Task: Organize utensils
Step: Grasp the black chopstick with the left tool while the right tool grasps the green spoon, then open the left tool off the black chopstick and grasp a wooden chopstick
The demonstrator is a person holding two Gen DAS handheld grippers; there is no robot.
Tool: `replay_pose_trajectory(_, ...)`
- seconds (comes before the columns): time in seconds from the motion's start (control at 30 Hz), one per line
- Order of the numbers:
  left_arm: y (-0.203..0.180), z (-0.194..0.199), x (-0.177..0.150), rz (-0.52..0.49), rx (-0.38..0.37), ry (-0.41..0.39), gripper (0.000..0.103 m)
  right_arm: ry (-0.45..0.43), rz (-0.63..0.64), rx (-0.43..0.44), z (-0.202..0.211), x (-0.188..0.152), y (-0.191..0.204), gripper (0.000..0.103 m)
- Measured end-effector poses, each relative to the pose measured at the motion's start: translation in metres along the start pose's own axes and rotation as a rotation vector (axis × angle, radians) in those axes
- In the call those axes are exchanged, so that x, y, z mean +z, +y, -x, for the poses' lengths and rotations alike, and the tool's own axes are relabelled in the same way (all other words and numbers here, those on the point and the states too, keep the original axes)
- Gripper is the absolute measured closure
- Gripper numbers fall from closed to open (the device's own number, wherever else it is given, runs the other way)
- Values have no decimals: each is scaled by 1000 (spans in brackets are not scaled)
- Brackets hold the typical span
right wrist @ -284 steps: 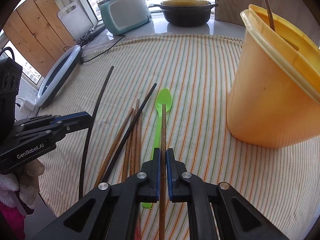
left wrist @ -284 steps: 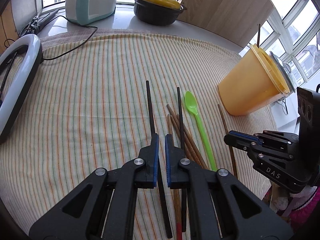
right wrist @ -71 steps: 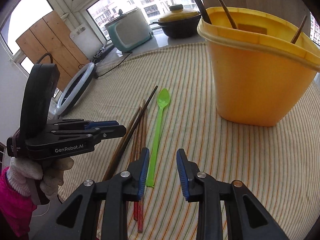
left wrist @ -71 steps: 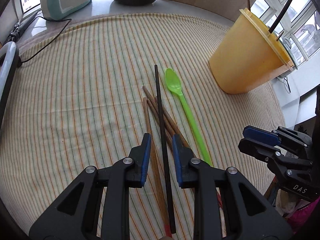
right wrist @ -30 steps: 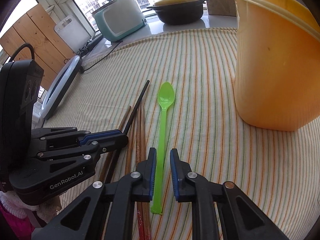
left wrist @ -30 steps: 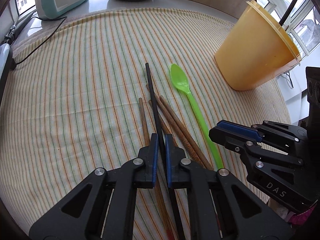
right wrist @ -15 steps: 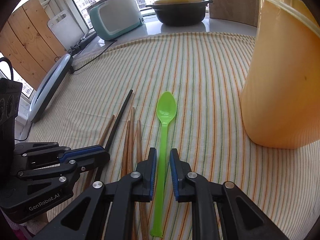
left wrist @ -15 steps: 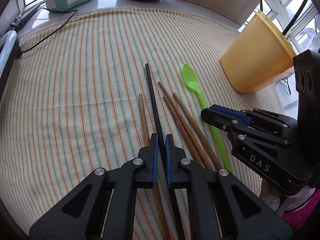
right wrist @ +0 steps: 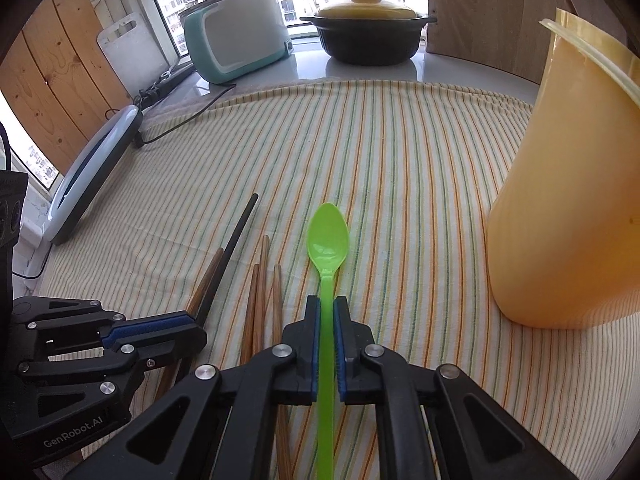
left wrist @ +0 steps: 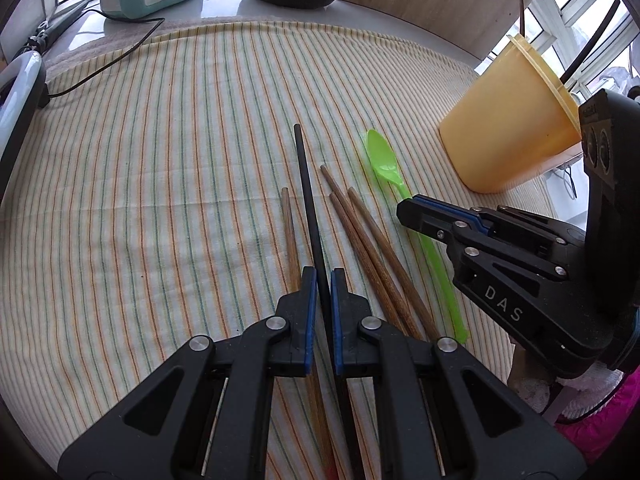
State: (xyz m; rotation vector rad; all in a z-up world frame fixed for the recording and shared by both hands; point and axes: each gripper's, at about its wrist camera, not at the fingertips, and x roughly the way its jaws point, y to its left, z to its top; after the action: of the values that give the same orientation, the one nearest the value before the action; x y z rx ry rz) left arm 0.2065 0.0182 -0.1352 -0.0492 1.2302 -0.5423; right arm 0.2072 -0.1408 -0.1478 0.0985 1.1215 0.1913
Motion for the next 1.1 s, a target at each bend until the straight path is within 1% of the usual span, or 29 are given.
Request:
replay_pose_trajectory(0.27, -7, 27, -1, -7, -9, -48, 99, -46, 37, 37, 26, -8, 3, 99)
replay_pose_trajectory(0.37, -9, 34, 1, -15, -3, -66, 99, -59, 36, 45, 34, -10, 1, 99)
replay_pose_trajectory(0.5, -8, 35, 4, -20, 5, -66, 99, -73, 15, 56, 41, -10, -3, 99)
replay_pose_trajectory(0.57, -11, 31, 4, -39, -8, -28, 99, -79, 15, 63, 46, -10, -4, 99)
replay_pose_trajectory(0.7, -8, 18, 10, -21, 51, 23, 99, -86, 33, 65, 52, -12, -1, 99)
replay_pose_trajectory(0.83, 0, 7, 13, -8, 82, 75, 99, -86, 35, 72, 56, -14, -2, 99)
replay_pose_trajectory(1.0, 3, -1, 13, -12, 121, 106, 99, -87, 31, 81, 56, -13, -4, 99)
replay_pose_trajectory(1.07, 2, -1, 14, -12, 119, 110, 99, -87, 32, 83, 56, -13, -5, 99)
replay_pose_trajectory(1.1, 1, -1, 14, -10, 116, 111, 97, -88, 31, 85, 56, -13, -5, 99)
